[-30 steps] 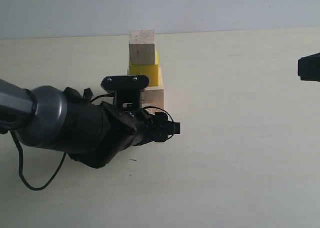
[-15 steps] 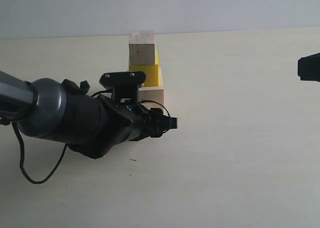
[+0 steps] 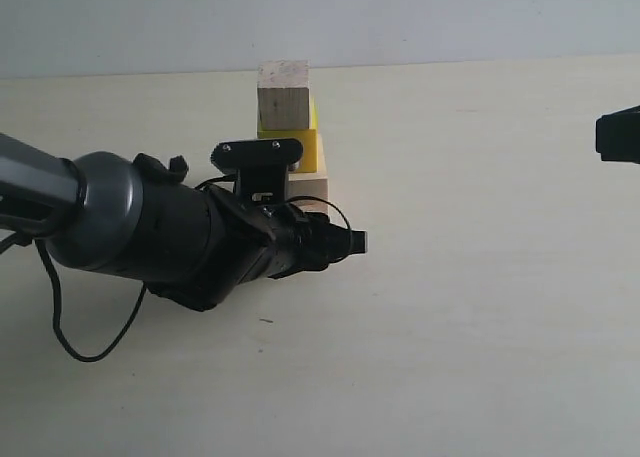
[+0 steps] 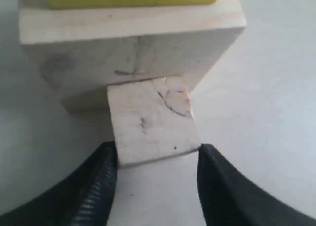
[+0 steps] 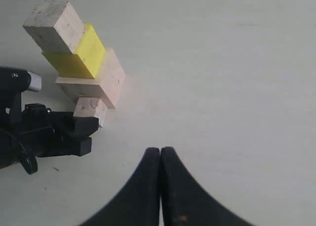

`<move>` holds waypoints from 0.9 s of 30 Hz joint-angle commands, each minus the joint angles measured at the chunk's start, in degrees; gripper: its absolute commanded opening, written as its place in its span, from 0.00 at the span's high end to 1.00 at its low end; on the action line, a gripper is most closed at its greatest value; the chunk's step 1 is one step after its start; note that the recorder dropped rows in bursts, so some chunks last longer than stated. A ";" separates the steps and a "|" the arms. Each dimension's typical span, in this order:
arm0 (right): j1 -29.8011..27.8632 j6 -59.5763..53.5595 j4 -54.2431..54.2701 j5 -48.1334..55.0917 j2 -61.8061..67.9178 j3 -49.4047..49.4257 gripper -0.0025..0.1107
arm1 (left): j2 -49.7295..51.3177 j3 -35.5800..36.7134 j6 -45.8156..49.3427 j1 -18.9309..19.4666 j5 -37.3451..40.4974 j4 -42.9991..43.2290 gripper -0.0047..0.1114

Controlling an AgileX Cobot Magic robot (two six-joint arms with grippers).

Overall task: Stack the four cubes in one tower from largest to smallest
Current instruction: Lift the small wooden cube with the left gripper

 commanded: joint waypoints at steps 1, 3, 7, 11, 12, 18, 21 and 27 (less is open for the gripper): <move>0.06 -0.55 -0.42 -0.36 -0.28 0.24 0.98 | 0.28 -0.30 0.38 0.07 -0.65 -1.80 0.95; 0.06 -0.55 -0.62 -0.36 -0.28 0.24 0.98 | 0.05 -0.30 1.59 -0.06 -0.27 -2.80 0.96; 0.06 -0.55 -0.62 -0.36 -0.28 0.24 0.98 | -0.65 -0.30 6.15 -0.06 0.58 -6.94 0.96; 0.06 -0.55 -0.62 -0.36 -0.28 0.24 0.98 | -4.18 2.23 13.93 -1.70 1.49 -10.59 0.96; 0.06 -0.55 -0.62 -0.36 -0.28 0.24 0.98 | -6.56 4.05 14.02 -2.84 1.49 -10.59 0.96; 0.06 -0.55 -0.62 -0.36 -0.28 0.24 0.98 | -22.98 11.89 11.38 -4.94 7.87 -10.59 0.96; 0.06 -0.55 -0.54 -0.03 -0.28 0.24 0.98 | -32.59 13.65 9.82 -4.94 7.59 -10.59 0.96; 0.06 -0.55 -0.31 0.20 -0.28 0.24 0.98 | -42.56 13.51 9.63 -3.20 7.53 -10.59 0.96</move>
